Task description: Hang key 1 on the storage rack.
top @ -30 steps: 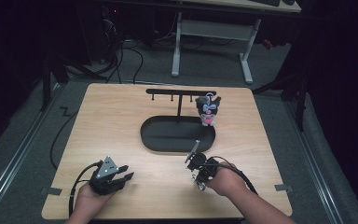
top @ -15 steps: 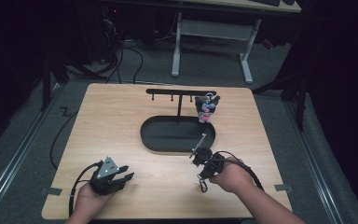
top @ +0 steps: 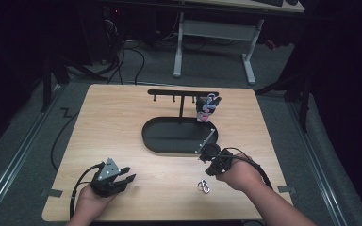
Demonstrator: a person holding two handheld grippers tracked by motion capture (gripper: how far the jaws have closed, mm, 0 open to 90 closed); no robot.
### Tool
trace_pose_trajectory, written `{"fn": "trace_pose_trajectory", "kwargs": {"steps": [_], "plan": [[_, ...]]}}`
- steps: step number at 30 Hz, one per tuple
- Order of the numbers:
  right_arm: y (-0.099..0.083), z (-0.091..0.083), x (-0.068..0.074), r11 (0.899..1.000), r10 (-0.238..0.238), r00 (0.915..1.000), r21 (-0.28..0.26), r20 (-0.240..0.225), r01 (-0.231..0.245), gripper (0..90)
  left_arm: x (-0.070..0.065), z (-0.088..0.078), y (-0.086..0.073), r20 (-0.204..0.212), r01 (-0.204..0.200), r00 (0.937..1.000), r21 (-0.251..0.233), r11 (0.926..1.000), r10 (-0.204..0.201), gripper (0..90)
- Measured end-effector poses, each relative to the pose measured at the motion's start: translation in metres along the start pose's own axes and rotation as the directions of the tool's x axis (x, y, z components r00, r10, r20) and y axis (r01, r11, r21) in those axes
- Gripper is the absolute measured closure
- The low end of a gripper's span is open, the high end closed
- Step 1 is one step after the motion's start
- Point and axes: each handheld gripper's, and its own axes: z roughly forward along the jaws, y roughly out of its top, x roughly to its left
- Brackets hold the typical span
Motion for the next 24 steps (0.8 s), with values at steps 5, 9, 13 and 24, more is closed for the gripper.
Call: {"fn": "trace_pose_trajectory", "kwargs": {"steps": [5,9,13,24], "plan": [[-0.003,0.009,0.000,1.000,0.005,0.9997,0.017,-0.025,-0.005,90.0,0.000,0.000,0.000,0.000,-0.001,1.0000,0.002,1.0000,0.001,62.7],[-0.005,0.020,0.004,0.999,-0.023,0.9993,0.035,-0.030,0.024,89.7,0.000,0.000,0.000,0.000,0.002,1.0000,0.001,1.0000,-0.002,62.7],[-0.004,0.039,0.015,0.995,-0.074,0.9970,0.067,-0.022,0.075,53.0,0.000,0.001,0.000,0.002,0.002,1.0000,0.003,1.0000,-0.002,62.7],[0.004,0.070,0.026,0.976,-0.167,0.9847,0.150,0.048,0.159,56.7,0.002,0.000,-0.001,0.001,0.013,0.9999,-0.004,0.9999,-0.013,62.7]]}}
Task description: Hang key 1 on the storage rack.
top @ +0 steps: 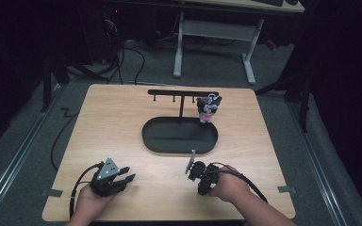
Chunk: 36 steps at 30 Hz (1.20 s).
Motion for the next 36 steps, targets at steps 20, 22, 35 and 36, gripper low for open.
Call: {"fn": "trace_pose_trajectory", "kwargs": {"steps": [20,22,35,36], "plan": [[-0.020,-0.010,-0.031,0.987,0.151,0.9884,-0.044,-0.017,-0.152,83.4,0.000,0.001,0.000,0.005,-0.003,1.0000,0.011,0.9999,0.003,62.5],[-0.022,-0.008,-0.032,0.985,0.167,0.9848,-0.042,-0.048,-0.169,83.1,0.000,0.001,0.000,0.005,-0.003,1.0000,0.012,0.9999,0.003,62.5],[-0.021,-0.005,-0.030,0.986,0.145,0.9885,-0.078,-0.042,-0.148,88.9,0.000,0.002,0.000,0.006,-0.003,1.0000,0.014,0.9999,0.003,62.4],[-0.021,-0.005,-0.030,0.985,0.146,0.9880,-0.083,-0.049,-0.150,89.0,0.000,0.001,0.000,0.006,-0.003,1.0000,0.013,0.9999,0.003,62.4]]}}
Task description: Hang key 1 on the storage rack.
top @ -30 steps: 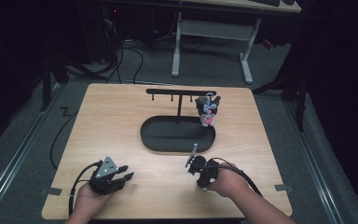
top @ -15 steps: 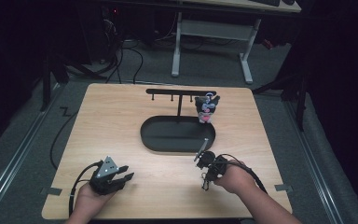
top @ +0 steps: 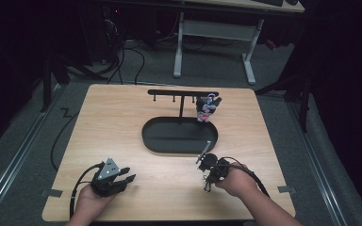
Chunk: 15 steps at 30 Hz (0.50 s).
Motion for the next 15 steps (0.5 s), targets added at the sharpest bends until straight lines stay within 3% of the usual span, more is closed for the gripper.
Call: {"fn": "trace_pose_trajectory", "kwargs": {"steps": [6,15], "plan": [[0.001,-0.006,0.000,1.000,-0.006,0.9999,-0.005,-0.014,0.006,89.4,0.000,0.000,0.000,0.001,-0.002,1.0000,0.003,1.0000,0.002,62.4],[0.002,-0.043,-0.005,0.999,-0.004,0.9993,-0.033,-0.038,0.003,89.4,-0.001,0.000,0.000,0.002,-0.004,1.0000,0.002,1.0000,0.004,62.4]]}}
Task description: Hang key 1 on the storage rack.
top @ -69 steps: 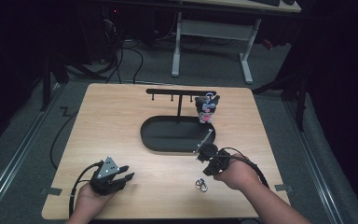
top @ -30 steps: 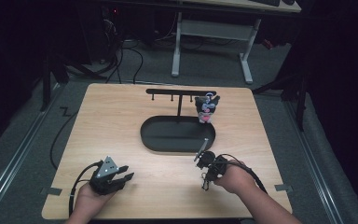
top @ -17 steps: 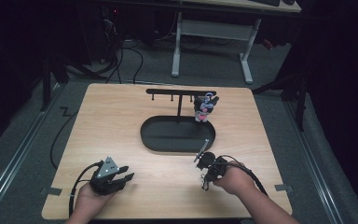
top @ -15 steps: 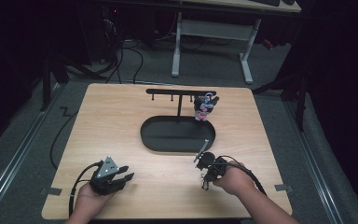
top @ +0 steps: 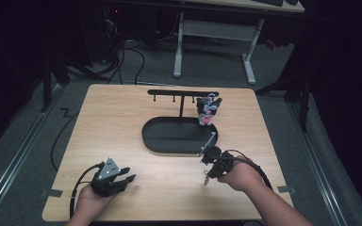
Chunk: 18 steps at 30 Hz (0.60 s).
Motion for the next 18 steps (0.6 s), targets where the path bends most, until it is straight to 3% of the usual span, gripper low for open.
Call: {"fn": "trace_pose_trajectory", "kwargs": {"steps": [7,18], "plan": [[0.003,-0.024,-0.005,0.999,0.017,0.9998,-0.029,0.011,-0.017,89.4,0.000,0.000,0.000,-0.003,-0.003,1.0000,-0.004,1.0000,0.003,62.4],[0.010,-0.046,-0.015,0.999,0.037,0.9993,-0.031,0.005,-0.036,89.4,0.000,0.000,0.000,-0.007,-0.005,1.0000,-0.005,1.0000,0.005,61.6]]}}
